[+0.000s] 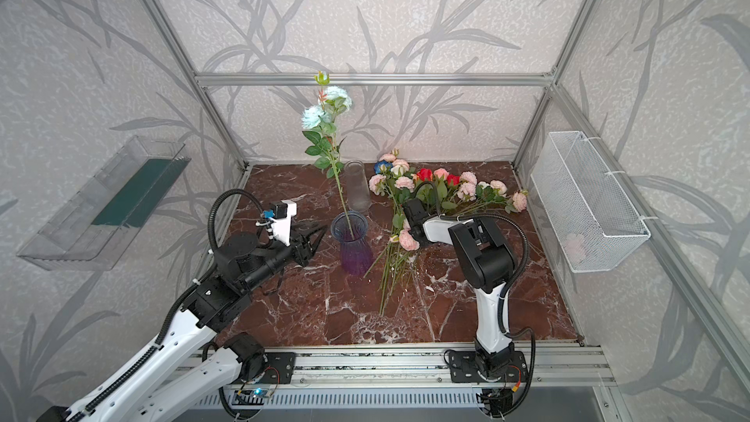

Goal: Arrange the flowers into the vase

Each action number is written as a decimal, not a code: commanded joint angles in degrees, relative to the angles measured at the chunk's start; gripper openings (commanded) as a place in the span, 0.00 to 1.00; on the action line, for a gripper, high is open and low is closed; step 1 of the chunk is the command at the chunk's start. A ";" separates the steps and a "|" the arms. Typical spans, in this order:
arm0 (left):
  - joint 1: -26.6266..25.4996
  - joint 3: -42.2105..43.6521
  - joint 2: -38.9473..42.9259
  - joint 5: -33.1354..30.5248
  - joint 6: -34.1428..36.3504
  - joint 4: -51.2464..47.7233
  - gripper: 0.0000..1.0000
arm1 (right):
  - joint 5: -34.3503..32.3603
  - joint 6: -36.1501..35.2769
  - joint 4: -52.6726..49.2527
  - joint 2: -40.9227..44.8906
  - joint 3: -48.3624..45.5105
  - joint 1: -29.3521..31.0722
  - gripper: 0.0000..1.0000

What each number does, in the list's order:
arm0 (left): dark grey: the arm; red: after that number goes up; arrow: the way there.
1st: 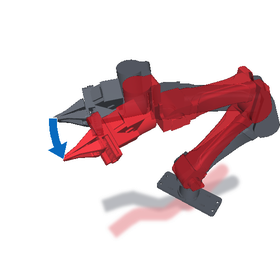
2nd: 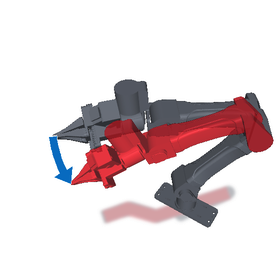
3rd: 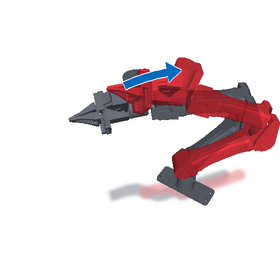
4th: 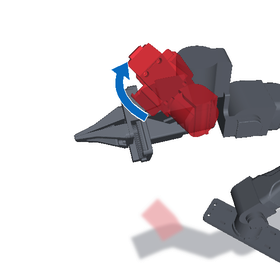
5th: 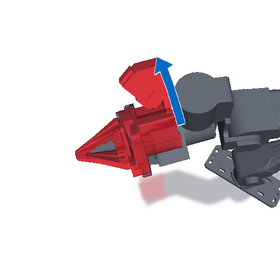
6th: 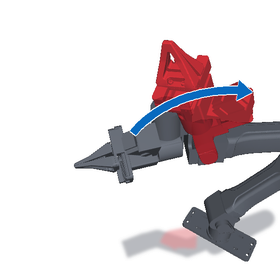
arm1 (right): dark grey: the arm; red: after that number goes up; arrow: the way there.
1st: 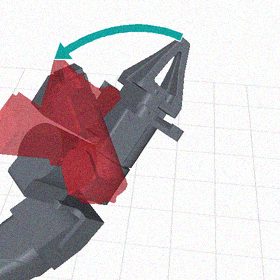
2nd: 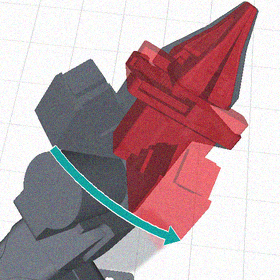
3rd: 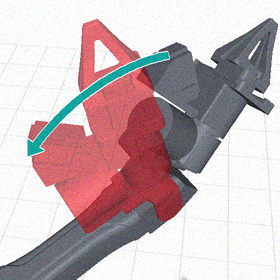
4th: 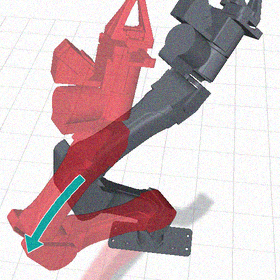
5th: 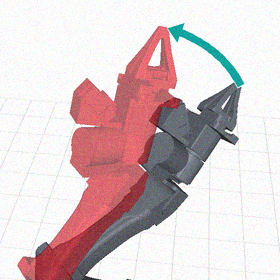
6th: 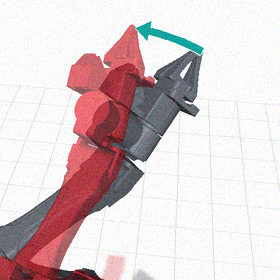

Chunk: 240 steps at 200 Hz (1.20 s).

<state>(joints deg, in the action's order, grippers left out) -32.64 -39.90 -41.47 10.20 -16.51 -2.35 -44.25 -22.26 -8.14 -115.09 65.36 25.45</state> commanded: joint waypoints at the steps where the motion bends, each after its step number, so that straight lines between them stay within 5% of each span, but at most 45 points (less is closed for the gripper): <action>1: -0.18 -0.18 -0.03 0.26 -0.10 1.73 0.37 | 2.79 5.64 -2.06 8.08 -1.24 -0.30 0.00; 32: -0.21 0.13 -0.27 0.23 -0.14 2.47 0.37 | 16.74 21.53 -10.70 18.87 -1.87 -3.97 0.00; 52: -0.21 0.45 -0.70 0.37 -0.79 3.61 0.37 | 23.81 38.53 -20.34 19.16 1.11 -9.48 0.38; 78: -0.23 0.78 -0.87 0.72 -2.15 4.61 0.36 | 34.88 54.68 -21.98 19.58 0.06 -16.83 0.54; 106: -0.22 1.05 -0.58 0.44 -3.04 4.81 0.36 | 47.18 69.79 -12.21 20.60 -5.39 -22.87 0.55; 139: -0.27 1.47 0.40 0.03 -4.09 5.12 0.36 | 50.10 83.65 -4.28 18.29 -6.82 -25.23 0.55; 192: -0.23 3.08 2.84 -1.23 -5.88 5.19 0.36 | 50.50 95.84 -2.22 12.24 -4.75 -25.31 0.57; 240: -0.20 3.51 4.19 -2.00 -6.34 4.19 0.36 | 50.15 98.00 6.86 7.99 -3.43 -25.80 0.53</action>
<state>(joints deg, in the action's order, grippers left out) -32.64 -37.28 -38.39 9.26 -21.71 1.19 5.50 72.47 -7.75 -104.71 59.72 0.19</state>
